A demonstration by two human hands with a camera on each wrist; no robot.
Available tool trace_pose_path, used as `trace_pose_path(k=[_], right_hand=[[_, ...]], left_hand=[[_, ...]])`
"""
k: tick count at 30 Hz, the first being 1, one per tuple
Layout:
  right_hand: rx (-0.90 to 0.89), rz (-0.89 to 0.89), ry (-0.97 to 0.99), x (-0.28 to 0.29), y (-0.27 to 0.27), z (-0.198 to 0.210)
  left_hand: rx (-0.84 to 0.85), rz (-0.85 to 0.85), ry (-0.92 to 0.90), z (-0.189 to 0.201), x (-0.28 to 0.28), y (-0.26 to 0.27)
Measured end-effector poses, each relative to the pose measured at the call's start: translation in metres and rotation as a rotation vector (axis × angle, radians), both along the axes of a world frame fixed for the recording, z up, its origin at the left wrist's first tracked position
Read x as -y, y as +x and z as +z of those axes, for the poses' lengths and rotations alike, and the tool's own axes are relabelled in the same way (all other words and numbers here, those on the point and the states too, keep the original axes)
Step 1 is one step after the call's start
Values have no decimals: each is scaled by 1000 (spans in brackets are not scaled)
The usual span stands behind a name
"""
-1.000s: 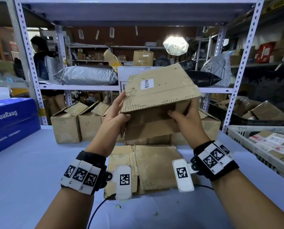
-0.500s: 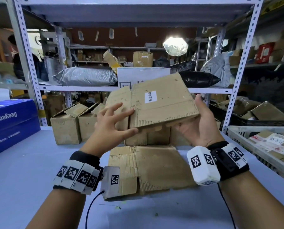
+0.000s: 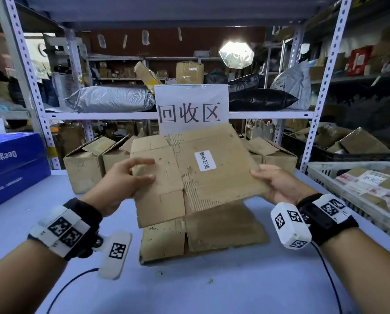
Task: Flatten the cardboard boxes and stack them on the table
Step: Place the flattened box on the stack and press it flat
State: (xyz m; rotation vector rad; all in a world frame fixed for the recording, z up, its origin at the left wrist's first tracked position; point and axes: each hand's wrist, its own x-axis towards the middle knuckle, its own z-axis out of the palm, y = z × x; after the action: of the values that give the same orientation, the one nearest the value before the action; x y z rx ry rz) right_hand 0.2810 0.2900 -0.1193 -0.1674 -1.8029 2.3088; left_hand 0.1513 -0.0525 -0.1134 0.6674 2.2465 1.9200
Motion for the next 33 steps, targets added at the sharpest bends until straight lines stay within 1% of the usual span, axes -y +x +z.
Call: trace_pose_path(k=[3, 6, 9, 10, 12, 15, 17, 22, 27, 33], right_hand=[[221, 73, 242, -2, 5, -11], [422, 87, 510, -1, 6, -23], [555, 96, 765, -2, 2, -32], [584, 105, 829, -2, 0, -34], [620, 116, 895, -2, -2, -35], [651, 101, 924, 3, -4, -34], [670, 81, 896, 5, -5, -33], [694, 100, 858, 6, -4, -31], [700, 120, 801, 3, -5, -31], [719, 118, 805, 1, -6, -31]], left_hand=[[21, -45, -160, -14, 7, -3], [89, -93, -314, -30, 8, -4], [169, -117, -460, -43, 7, -2], [191, -119, -509, -46, 6, -2], [216, -103, -603, -47, 1, -2], [183, -42, -722, -48, -6, -6], [158, -30, -758, -52, -10, -10], [103, -18, -857, -57, -17, -23], [109, -87, -912, -56, -24, -31], [98, -124, -932, -54, -28, -36]])
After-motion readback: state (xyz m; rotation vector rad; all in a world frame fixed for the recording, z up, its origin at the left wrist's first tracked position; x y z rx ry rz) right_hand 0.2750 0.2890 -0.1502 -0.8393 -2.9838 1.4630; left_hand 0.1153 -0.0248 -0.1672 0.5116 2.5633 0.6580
